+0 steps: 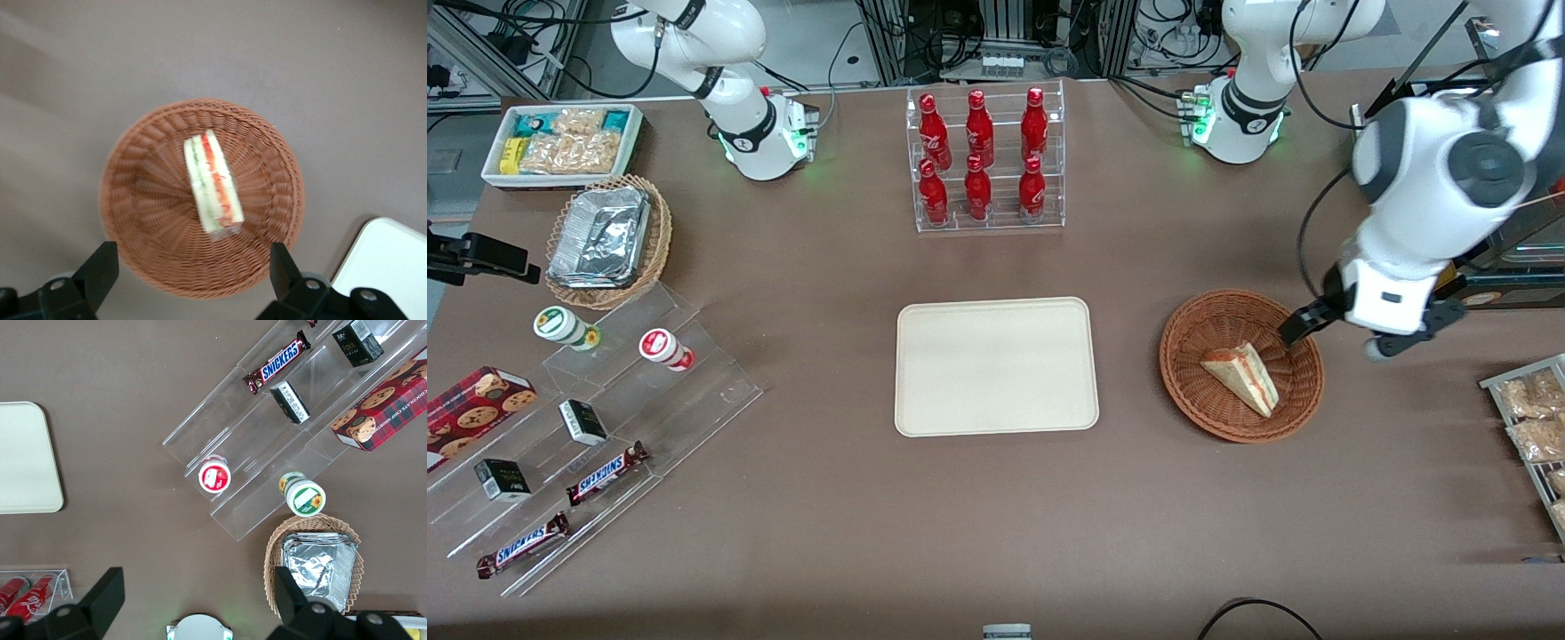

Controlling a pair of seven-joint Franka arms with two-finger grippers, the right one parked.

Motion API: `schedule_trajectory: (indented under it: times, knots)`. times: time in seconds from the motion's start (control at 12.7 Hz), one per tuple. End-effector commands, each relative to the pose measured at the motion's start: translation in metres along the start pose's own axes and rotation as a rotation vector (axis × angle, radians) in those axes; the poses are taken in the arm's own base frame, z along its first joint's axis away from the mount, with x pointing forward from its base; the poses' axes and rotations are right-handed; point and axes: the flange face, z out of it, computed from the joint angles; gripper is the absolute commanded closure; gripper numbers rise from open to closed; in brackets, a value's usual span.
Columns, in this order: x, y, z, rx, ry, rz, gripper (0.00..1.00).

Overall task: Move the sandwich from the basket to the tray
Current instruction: 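Move the left gripper over the wrapped sandwich in the wicker basket and lower, then close the left gripper on the wrapped sandwich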

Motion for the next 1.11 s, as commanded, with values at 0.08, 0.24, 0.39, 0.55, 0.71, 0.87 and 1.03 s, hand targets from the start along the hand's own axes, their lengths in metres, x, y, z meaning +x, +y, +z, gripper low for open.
schedule_trajectory:
  times: [0.08, 0.24, 0.39, 0.55, 0.71, 0.87, 1.03]
  knots:
    - [-0.023, 0.005, 0.042, -0.031, 0.019, -0.157, 0.0]
    - [-0.025, 0.006, 0.065, -0.002, -0.005, -0.154, 0.0]
    - [-0.024, 0.008, 0.089, 0.007, -0.018, -0.152, 0.0]
    - [-0.023, 0.009, 0.111, 0.017, -0.032, -0.15, 0.0]
    - [-0.024, 0.01, 0.133, 0.018, -0.04, -0.15, 0.0]
    - [-0.024, 0.011, 0.153, 0.017, -0.045, -0.15, 0.0]
    - [-0.023, 0.011, 0.162, 0.012, -0.044, -0.151, 0.0]
